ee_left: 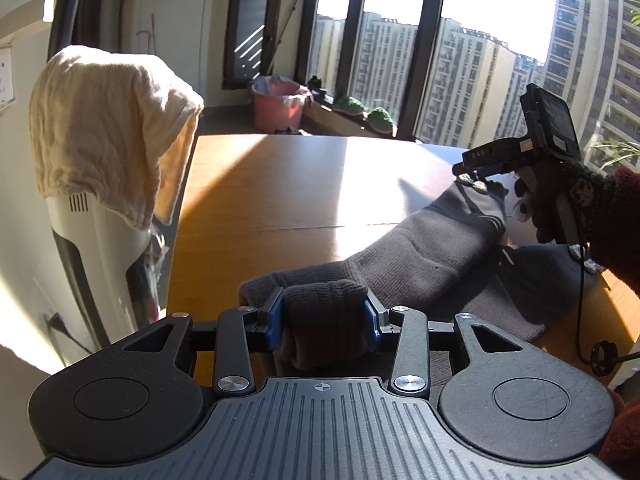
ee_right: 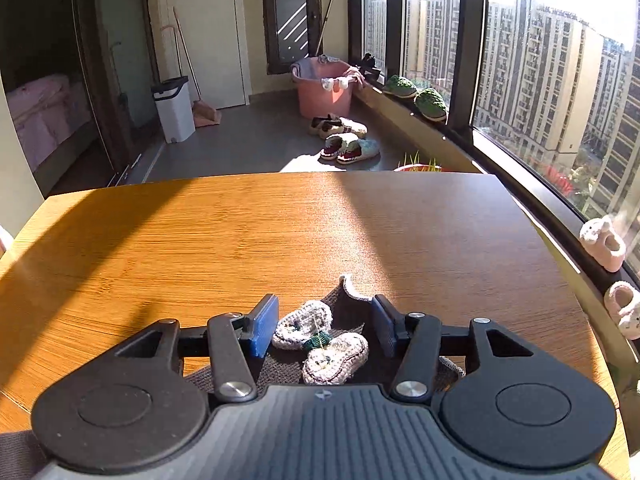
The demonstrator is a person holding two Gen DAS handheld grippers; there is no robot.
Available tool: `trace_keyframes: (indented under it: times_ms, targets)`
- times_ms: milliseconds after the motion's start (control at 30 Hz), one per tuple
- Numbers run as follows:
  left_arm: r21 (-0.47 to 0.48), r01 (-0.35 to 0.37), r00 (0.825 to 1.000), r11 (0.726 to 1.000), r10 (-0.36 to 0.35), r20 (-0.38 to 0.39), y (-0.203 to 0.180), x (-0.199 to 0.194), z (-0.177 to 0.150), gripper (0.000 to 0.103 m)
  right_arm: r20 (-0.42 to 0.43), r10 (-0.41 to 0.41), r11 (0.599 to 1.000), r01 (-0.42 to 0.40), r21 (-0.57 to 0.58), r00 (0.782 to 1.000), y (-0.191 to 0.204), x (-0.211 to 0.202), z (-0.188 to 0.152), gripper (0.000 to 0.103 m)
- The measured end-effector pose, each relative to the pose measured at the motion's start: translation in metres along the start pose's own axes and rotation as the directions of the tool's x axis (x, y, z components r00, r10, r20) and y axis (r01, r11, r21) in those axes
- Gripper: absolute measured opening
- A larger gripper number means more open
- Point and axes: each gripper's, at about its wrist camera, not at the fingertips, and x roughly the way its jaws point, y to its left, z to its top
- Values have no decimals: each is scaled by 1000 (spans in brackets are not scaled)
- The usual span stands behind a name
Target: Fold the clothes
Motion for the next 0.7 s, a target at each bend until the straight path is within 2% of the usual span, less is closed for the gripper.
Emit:
trace_keyframes:
  times_ms: [33, 67, 133, 233, 333, 433, 567, 700]
  targets:
    - [-8, 6, 1000, 1000, -6, 3, 2, 0, -1, 43, 5, 10, 999, -10, -32, 1000, 3, -3, -2, 43]
    - [-17, 13, 1000, 1000, -13, 6, 3, 0, -1, 44, 7, 41, 998, -40, -52, 999, 4, -7, -4, 18]
    - [-28, 22, 1000, 999, -22, 9, 6, 0, -2, 44, 17, 76, 995, -75, -69, 997, 5, -20, -7, 18]
    - [-31, 25, 1000, 999, -24, 13, 7, 2, -1, 45, 81, 119, 990, -112, -82, 990, -7, -59, -14, 17]
    - [-31, 24, 1000, 999, -24, 16, 7, 2, -1, 47, 124, 172, 985, -171, -18, 977, -33, -101, -25, 17]
    - [-34, 22, 1000, 999, -22, 16, 7, 2, -1, 47, 153, 194, 980, -198, 8, 969, -60, -142, -51, 17]
    - [-32, 14, 1000, 999, -14, 12, 7, -1, 6, 47, 155, 184, 981, -192, 38, 971, -91, -182, -92, 17]
    - [12, -2, 1000, 1000, 1, 9, 0, -5, 10, 48, 135, 155, 981, -169, 96, 979, -114, -201, -133, 17]
